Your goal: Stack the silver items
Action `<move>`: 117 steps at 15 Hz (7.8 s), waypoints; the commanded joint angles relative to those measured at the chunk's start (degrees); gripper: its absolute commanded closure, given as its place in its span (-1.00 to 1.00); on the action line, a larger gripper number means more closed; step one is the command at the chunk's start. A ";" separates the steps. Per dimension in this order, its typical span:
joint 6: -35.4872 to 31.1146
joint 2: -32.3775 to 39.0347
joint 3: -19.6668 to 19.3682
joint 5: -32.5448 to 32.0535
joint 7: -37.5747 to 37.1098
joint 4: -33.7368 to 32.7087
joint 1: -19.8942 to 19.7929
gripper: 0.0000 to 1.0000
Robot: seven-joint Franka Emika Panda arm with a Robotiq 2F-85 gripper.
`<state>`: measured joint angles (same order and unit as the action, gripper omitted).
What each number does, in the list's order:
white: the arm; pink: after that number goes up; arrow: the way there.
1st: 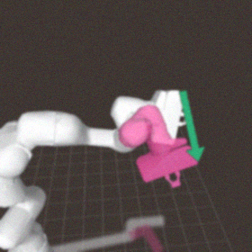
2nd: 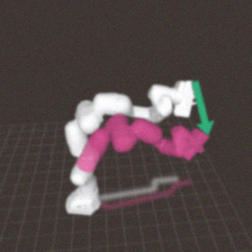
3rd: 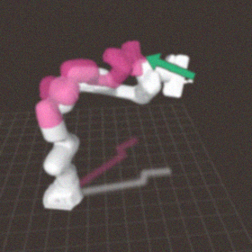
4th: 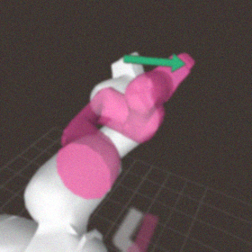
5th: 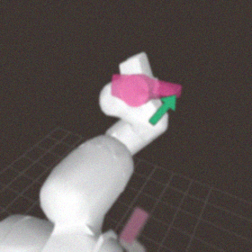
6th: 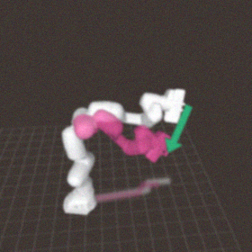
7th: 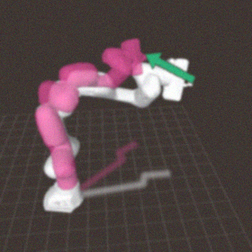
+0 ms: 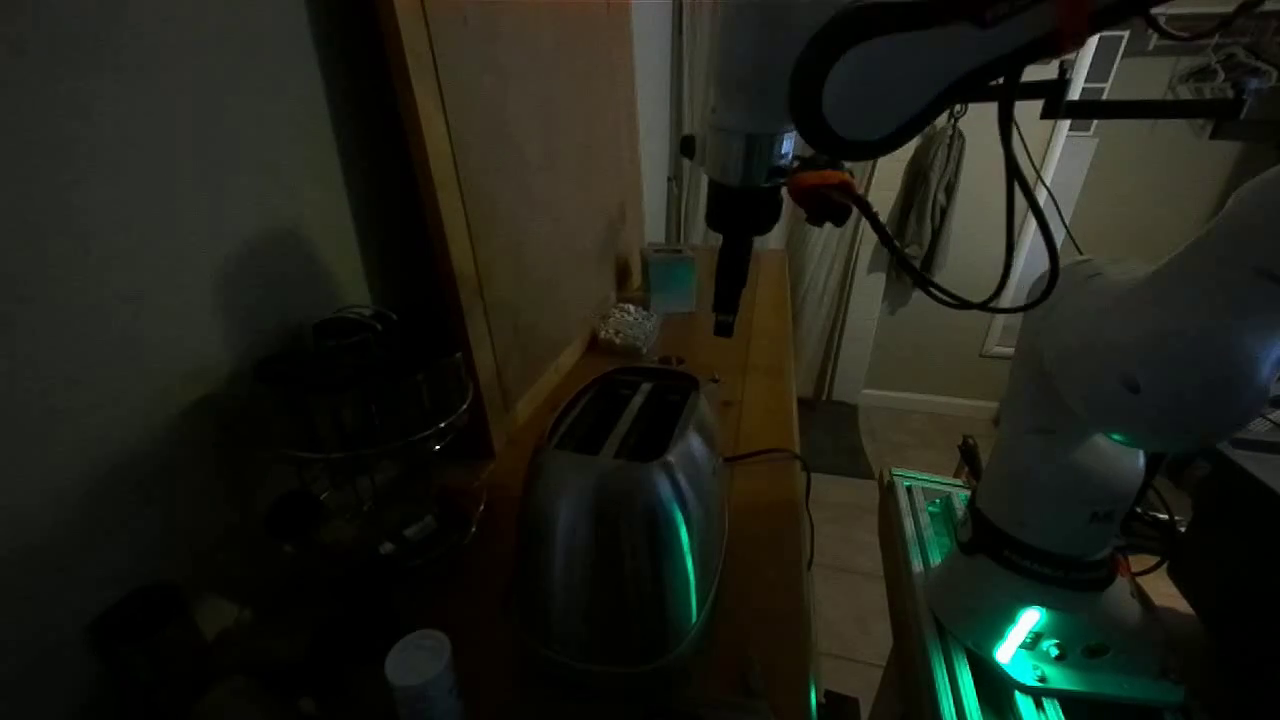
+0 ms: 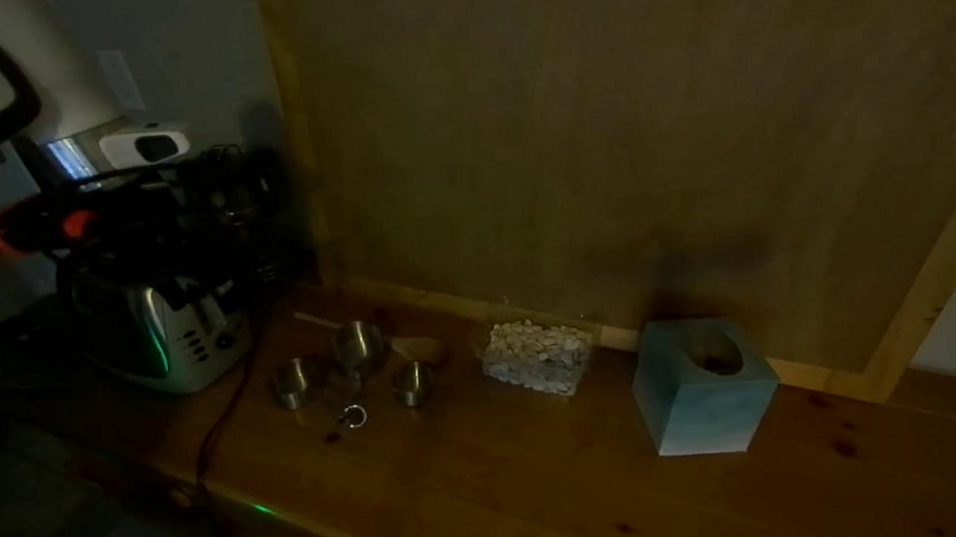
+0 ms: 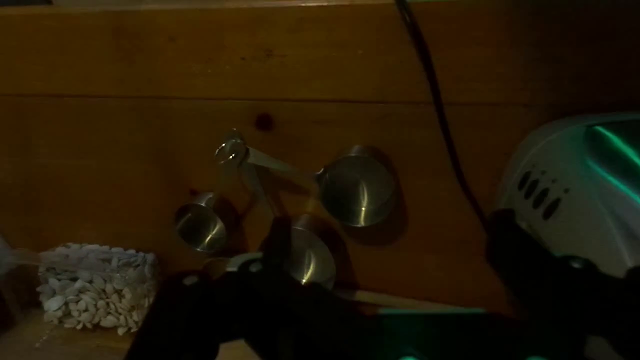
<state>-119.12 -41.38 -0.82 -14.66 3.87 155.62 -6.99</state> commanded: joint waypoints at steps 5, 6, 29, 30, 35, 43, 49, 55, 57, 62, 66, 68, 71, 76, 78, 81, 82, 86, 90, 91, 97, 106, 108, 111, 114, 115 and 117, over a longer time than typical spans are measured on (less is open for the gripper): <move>0.25 2.84 -0.62 -1.11 0.28 -1.58 0.60 -1.00; 0.42 4.99 -2.10 -0.60 3.13 -2.09 1.13 -1.00; -25.04 29.73 -11.66 -0.03 28.90 -4.02 1.69 -0.30; -25.31 30.34 -11.73 0.28 29.04 -4.16 1.66 -0.11; -25.64 32.73 -11.63 0.63 29.24 -5.22 1.37 0.56; -26.05 35.19 -11.20 0.60 29.65 -6.18 1.15 0.36; -26.32 35.85 -11.23 0.47 30.09 -6.48 0.86 1.00; -25.07 35.06 -11.23 -0.91 29.94 -7.42 0.03 0.99; -24.32 34.73 -11.30 -0.89 30.49 -7.78 -0.17 0.99; -21.60 35.48 -12.08 2.62 35.24 -9.58 -0.38 0.99; -20.09 35.40 -13.18 7.65 39.92 -10.63 -0.74 0.99; -18.71 35.36 -13.72 10.92 42.41 -11.36 -0.86 0.99; -16.66 35.20 -14.56 16.23 45.90 -12.50 -0.92 0.99; -14.35 34.71 -15.53 23.24 49.02 -14.26 -1.39 0.99; -14.01 34.65 -15.89 25.90 49.40 -14.91 -1.75 0.99; -14.57 34.99 -16.33 29.14 48.57 -15.72 -2.28 0.99; -14.73 35.14 -16.46 30.11 48.30 -15.95 -2.44 0.99; -15.50 35.58 -16.91 33.43 47.40 -16.51 -3.10 0.99; -15.38 35.90 -17.39 37.39 46.67 -16.92 -3.53 0.99; -15.36 35.92 -17.59 38.73 46.69 -17.06 -3.65 0.99; -16.47 37.99 -17.98 41.48 42.70 -18.23 -4.93 0.99; -18.72 40.85 -16.99 43.38 37.44 -19.40 -5.88 0.99; -19.15 41.40 -16.69 43.13 36.35 -19.46 -5.89 0.99; -19.52 42.01 -16.23 42.70 35.13 -19.45 -5.91 0.99; -19.97 42.41 -15.81 41.98 33.89 -19.50 -6.04 0.99; -20.13 42.48 -15.66 41.88 33.63 -19.46 -6.03 0.99; -20.41 42.59 -15.47 41.41 32.82 -19.47 -6.07 0.45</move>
<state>-139.04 0.07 -17.43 26.88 38.50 137.44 -12.24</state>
